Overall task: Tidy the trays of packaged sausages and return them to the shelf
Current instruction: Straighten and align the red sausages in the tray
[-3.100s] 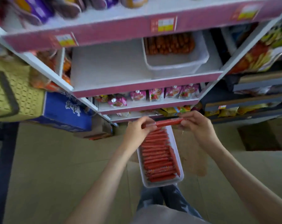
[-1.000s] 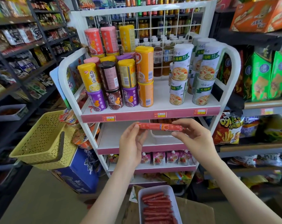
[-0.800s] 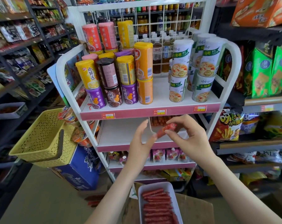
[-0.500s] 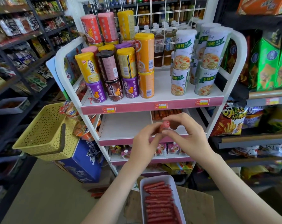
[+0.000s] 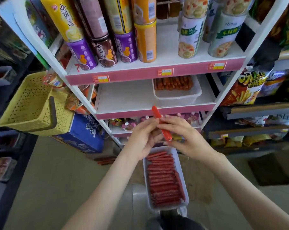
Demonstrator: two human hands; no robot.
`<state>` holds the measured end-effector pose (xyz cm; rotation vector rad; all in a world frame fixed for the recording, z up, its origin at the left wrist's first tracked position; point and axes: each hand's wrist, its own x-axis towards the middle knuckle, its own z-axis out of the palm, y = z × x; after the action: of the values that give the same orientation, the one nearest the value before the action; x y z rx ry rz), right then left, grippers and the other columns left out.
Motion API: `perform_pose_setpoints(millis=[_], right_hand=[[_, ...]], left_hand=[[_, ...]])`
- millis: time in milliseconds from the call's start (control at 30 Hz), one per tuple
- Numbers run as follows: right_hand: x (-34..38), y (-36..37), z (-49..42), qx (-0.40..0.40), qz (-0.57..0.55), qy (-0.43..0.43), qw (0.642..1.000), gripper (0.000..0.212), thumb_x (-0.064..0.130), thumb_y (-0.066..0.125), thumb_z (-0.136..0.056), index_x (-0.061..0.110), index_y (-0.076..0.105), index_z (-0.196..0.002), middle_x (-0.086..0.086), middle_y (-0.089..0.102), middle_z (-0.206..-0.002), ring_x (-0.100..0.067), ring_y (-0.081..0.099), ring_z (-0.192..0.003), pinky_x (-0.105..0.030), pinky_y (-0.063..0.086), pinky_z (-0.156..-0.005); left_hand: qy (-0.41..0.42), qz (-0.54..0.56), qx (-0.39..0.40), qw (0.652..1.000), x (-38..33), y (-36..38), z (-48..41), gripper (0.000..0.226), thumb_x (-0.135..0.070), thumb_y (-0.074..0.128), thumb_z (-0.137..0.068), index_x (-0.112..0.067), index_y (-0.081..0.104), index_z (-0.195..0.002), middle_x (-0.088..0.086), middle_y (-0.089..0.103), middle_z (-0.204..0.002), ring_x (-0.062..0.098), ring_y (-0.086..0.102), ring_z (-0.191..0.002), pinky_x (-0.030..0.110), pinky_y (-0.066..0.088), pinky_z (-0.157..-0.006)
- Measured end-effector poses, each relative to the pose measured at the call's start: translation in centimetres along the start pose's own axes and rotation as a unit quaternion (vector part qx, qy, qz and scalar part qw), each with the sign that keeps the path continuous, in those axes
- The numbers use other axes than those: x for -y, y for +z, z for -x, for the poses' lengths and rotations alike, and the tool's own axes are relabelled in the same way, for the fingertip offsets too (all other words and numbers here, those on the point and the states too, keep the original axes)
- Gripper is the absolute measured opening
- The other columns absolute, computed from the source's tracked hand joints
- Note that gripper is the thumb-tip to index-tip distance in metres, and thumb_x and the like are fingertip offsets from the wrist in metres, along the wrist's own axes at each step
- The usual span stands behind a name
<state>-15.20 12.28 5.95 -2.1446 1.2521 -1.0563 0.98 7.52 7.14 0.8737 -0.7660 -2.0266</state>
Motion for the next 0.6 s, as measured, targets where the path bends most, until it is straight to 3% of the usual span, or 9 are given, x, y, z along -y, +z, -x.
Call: perform_pose_setpoints(millis=[67, 133, 200, 267, 300, 367, 500, 600], right_hand=[[-1.5, 1.3, 1.0, -0.034, 0.025, 0.003, 0.999, 0.041, -0.005, 0.065, -0.083, 0.01, 0.063, -0.121, 0.003, 0.052, -0.132, -0.008, 0.045, -0.127, -0.023, 0.033, -0.108], [-3.3, 2.9, 2.5, -0.057, 0.032, 0.032, 0.997, 0.04, -0.011, 0.062, -0.082, 0.009, 0.065, -0.117, 0.002, 0.056, -0.126, -0.013, 0.052, -0.12, -0.025, 0.039, -0.104], [-5.5, 4.6, 4.8, -0.065, 0.008, 0.104, 0.992, 0.039, -0.008, 0.061, -0.084, 0.013, 0.064, -0.117, 0.002, 0.06, -0.121, -0.016, 0.055, -0.115, -0.025, 0.042, -0.1], [-8.0, 6.5, 7.5, -0.052, -0.027, 0.209, 0.976, 0.029, 0.004, 0.056, -0.09, 0.015, 0.064, -0.115, 0.0, 0.063, -0.117, -0.018, 0.057, -0.111, -0.033, 0.047, -0.095], [-9.4, 7.6, 9.0, -0.038, -0.048, 0.27, 0.961, 0.024, 0.01, 0.054, -0.092, 0.013, 0.065, -0.113, -0.003, 0.064, -0.115, -0.02, 0.058, -0.11, -0.039, 0.048, -0.093], [-12.5, 9.9, 12.0, 0.0, -0.071, 0.381, 0.922, 0.016, 0.015, 0.054, -0.094, 0.01, 0.064, -0.106, -0.005, 0.064, -0.108, -0.022, 0.059, -0.105, -0.042, 0.049, -0.089], [-18.2, 15.0, 17.7, 0.113, 0.03, 0.463, 0.878, 0.021, 0.022, 0.053, -0.096, 0.007, 0.057, -0.11, -0.006, 0.067, -0.099, -0.03, 0.059, -0.1, -0.04, 0.04, -0.088], [-20.8, 18.5, 21.1, 0.17, 0.116, 0.465, 0.861, 0.039, 0.038, 0.04, -0.097, 0.01, 0.048, -0.122, -0.004, 0.064, -0.099, -0.029, 0.057, -0.098, -0.037, 0.023, -0.086]], left_hand=[[-0.044, -0.024, -0.001, 0.999, 1.8, -1.1, -0.7, 0.023, -0.018, 0.056, -0.085, -0.002, 0.06, -0.1, 0.012, 0.068, -0.087, 0.018, 0.068, -0.072, 0.027, 0.058, -0.064], [-0.097, -0.096, -0.027, 0.99, 3.9, -2.5, -1.7, 0.022, -0.024, 0.054, -0.092, -0.007, 0.062, -0.102, 0.008, 0.07, -0.081, 0.016, 0.068, -0.07, 0.026, 0.058, -0.061], [-0.144, -0.189, -0.07, 0.969, 6.5, -4.7, -2.7, 0.023, -0.023, 0.05, -0.097, -0.008, 0.063, -0.108, 0.002, 0.071, -0.075, 0.012, 0.068, -0.066, 0.024, 0.056, -0.057], [-0.162, -0.282, -0.111, 0.939, 10.3, -8.6, -3.7, 0.019, -0.021, 0.048, -0.098, -0.015, 0.065, -0.106, 0.0, 0.069, -0.073, 0.013, 0.064, -0.065, 0.024, 0.052, -0.059], [-0.154, -0.367, -0.116, 0.91, 12.5, -10.8, -4.1, 0.017, -0.03, 0.049, -0.096, -0.027, 0.065, -0.1, 0.002, 0.069, -0.08, 0.019, 0.064, -0.074, 0.029, 0.052, -0.066], [-0.146, -0.545, -0.111, 0.818, 16.9, -15.2, -4.5, 0.02, -0.045, 0.048, -0.09, -0.037, 0.064, -0.098, 0.007, 0.069, -0.099, 0.028, 0.063, -0.093, 0.036, 0.051, -0.083], [-0.107, -0.692, -0.037, 0.713, 23.9, -19.3, -4.0, 0.024, -0.018, 0.048, -0.096, -0.015, 0.064, -0.115, 0.012, 0.069, -0.098, 0.032, 0.064, -0.087, 0.034, 0.047, -0.069], [-0.115, -0.739, 0.034, 0.663, 28.4, -21.1, -3.7, 0.032, -0.014, 0.046, -0.094, -0.016, 0.06, -0.122, 0.008, 0.063, -0.119, 0.03, 0.059, -0.104, 0.036, 0.048, -0.085]])
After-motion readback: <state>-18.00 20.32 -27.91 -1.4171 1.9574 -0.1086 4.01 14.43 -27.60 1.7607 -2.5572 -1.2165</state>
